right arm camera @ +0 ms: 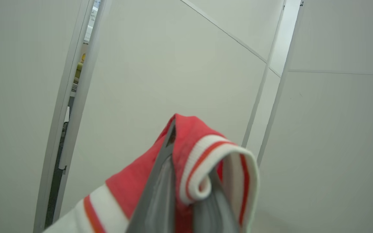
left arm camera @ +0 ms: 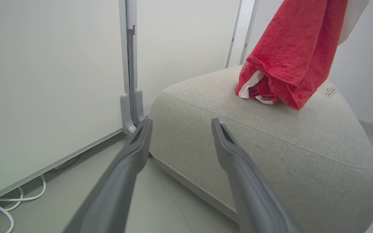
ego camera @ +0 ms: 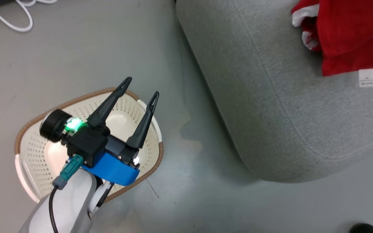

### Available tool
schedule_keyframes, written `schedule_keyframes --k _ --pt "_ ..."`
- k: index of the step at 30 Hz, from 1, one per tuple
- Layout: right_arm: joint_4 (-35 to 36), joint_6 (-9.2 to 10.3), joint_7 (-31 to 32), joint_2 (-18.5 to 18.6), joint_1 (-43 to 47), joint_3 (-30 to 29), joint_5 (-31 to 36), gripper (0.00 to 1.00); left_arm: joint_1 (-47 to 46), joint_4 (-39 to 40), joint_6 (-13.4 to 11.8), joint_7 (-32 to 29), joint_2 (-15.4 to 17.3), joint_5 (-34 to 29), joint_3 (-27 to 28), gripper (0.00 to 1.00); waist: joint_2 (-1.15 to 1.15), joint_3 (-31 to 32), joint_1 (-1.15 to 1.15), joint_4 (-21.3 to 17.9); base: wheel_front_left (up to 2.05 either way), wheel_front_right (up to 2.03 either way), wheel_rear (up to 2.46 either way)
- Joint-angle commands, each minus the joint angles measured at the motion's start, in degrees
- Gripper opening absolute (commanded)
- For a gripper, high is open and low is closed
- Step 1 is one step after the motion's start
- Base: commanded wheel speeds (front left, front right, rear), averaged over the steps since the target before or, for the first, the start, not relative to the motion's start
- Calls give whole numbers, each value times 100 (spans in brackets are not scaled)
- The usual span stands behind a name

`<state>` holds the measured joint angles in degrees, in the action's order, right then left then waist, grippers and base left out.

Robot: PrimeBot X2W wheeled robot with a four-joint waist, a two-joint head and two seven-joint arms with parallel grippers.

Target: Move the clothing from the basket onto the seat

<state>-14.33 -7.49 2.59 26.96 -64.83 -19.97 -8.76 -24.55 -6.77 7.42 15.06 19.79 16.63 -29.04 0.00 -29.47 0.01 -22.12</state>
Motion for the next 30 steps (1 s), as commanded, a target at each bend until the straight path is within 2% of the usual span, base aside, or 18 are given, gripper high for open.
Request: schedule_keyframes --k 1,5,11,12,15,24,25,26,27,28,29,30 --pt "-124 -1 1 66 26 -52 52 0 -172 49 9 16 39 -25 -56 100 0 -315 -1 138 0 0 0" --pt "-499 0 -183 119 362 -240 54 0 -489 91 9 17 127 -48 -218 100 0 -641 -1 215 0 0 0" --pt "-1243 -1 -609 -263 800 -475 32 0 -833 195 9 17 237 -55 -342 100 0 -1043 -1 274 0 0 0" --pt "-1243 -1 -609 -263 800 -475 32 0 -833 195 9 17 237 -55 -342 100 0 -1043 -1 274 0 0 0" --pt "-1767 -1 -904 -634 880 -539 81 0 -867 190 9 17 320 -42 -336 100 0 -1177 -1 255 0 0 0" --pt "-2647 -1 -1299 -789 717 -455 288 0 -870 182 9 17 368 -26 -270 100 0 -1275 -1 294 0 0 0" --pt "-2714 0 -1329 -791 709 -442 331 3 -875 174 9 17 356 -28 -262 100 0 -1276 -1 301 0 0 0" --pt "-2767 -1 -1359 -801 689 -431 367 27 -877 165 9 17 341 -30 -253 100 0 -1273 -1 305 0 0 0" --pt "-2818 -1 -1393 -800 664 -423 388 38 -877 158 9 17 323 -33 -250 100 0 -1270 -1 310 0 0 0" --pt "-2866 -1 -1405 -790 649 -405 422 64 -880 147 9 17 310 -36 -251 100 0 -1264 -1 315 0 0 0" --pt "-2913 -1 -1429 -795 633 -389 446 100 -885 131 9 17 295 -35 -249 100 0 -1256 -1 319 0 0 0" --pt "-2952 -1 -1440 -811 618 -373 457 100 -891 122 9 17 282 -32 -249 100 0 -1245 -1 322 0 0 0"
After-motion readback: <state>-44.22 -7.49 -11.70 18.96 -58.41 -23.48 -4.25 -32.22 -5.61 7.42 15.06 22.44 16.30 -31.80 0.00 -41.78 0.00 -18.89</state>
